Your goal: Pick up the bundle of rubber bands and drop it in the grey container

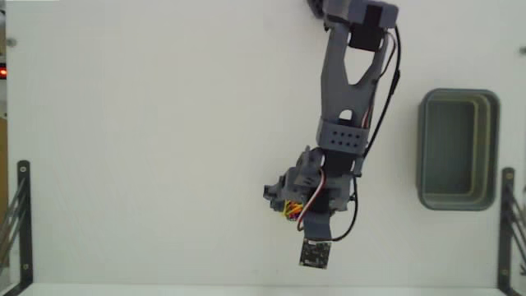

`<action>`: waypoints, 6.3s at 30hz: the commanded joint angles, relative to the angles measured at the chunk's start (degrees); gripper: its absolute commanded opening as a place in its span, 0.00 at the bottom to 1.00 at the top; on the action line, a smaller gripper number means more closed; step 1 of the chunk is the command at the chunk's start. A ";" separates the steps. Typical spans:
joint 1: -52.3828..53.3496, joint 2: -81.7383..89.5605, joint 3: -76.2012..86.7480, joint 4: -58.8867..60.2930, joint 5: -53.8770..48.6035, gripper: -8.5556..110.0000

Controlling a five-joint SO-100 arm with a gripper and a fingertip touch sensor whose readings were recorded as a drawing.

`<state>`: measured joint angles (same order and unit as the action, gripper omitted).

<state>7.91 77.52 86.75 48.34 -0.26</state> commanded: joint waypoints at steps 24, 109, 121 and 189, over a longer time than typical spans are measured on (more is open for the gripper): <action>0.14 2.09 -0.06 -1.02 0.26 0.78; 0.14 2.09 -0.06 -1.02 0.26 0.60; 0.14 2.09 -0.06 -1.02 0.26 0.57; 0.14 2.09 -0.06 -1.02 0.26 0.43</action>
<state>8.00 77.52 86.75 48.34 -0.26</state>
